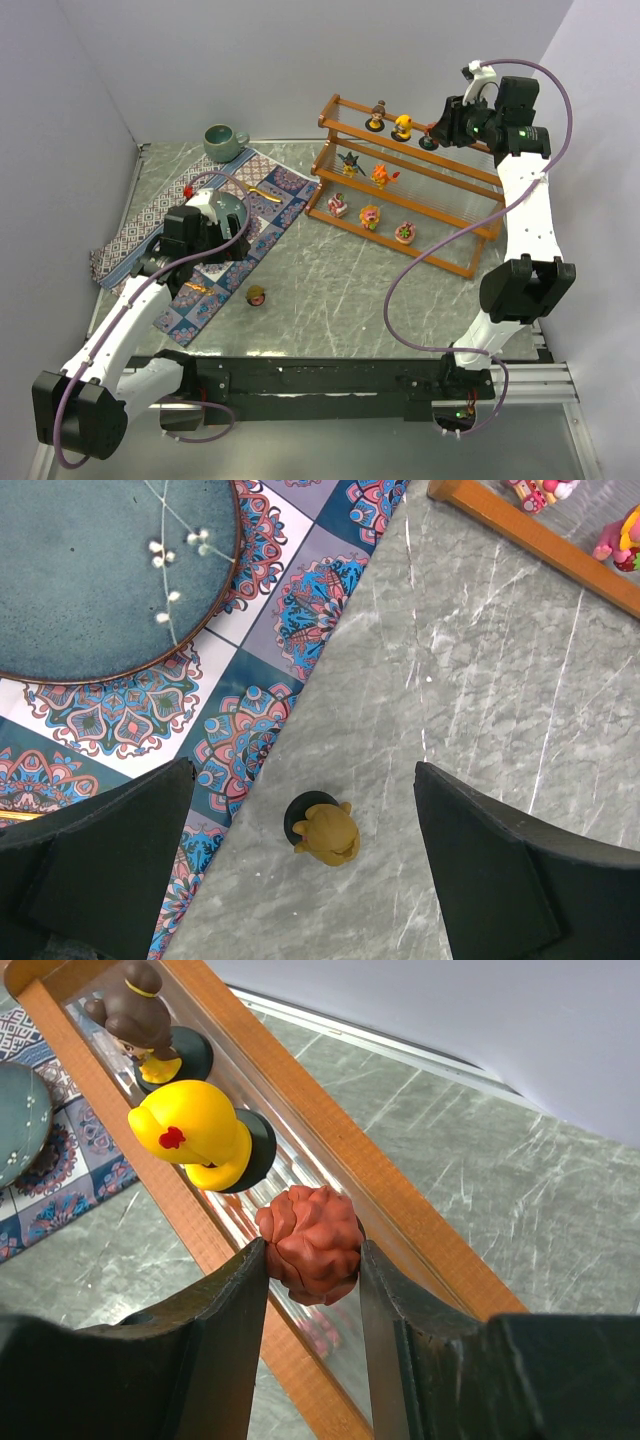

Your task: Place and organize the plastic toys onto the shelf

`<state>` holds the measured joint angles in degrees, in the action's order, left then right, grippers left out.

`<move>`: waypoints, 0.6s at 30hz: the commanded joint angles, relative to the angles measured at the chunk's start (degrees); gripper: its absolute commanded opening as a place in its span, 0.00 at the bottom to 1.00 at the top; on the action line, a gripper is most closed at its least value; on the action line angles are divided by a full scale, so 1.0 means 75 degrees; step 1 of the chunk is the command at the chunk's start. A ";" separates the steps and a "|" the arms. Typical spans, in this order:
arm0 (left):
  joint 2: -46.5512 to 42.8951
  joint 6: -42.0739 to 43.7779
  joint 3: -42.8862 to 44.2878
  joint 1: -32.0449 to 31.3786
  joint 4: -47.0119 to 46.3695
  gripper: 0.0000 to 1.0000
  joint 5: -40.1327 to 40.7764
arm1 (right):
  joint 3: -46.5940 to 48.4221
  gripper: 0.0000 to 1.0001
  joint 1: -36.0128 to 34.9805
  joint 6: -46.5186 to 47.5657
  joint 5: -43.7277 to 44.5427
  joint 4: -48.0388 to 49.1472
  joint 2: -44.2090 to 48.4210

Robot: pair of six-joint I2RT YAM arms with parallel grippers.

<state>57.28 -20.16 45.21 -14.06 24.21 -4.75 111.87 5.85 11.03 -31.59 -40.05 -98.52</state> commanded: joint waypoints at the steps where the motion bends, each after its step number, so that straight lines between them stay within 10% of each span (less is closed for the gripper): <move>1: -0.0055 0.0181 0.0113 0.0024 -0.0333 0.97 -0.0175 | 0.0201 0.39 0.0052 0.0053 -0.0135 -0.0109 0.0093; 9: -0.0102 0.0192 0.0101 0.0024 -0.0345 0.97 -0.0233 | 0.0013 0.71 0.0052 -0.0064 -0.0065 0.0078 0.0257; 18: -0.0254 0.0157 0.0077 0.0024 -0.0345 0.97 -0.0175 | -0.0806 0.87 0.0052 -0.0321 0.0321 0.0827 0.1472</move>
<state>57.12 -20.14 45.21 -14.06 24.18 -5.21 108.84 5.85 10.22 -30.98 -39.22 -96.47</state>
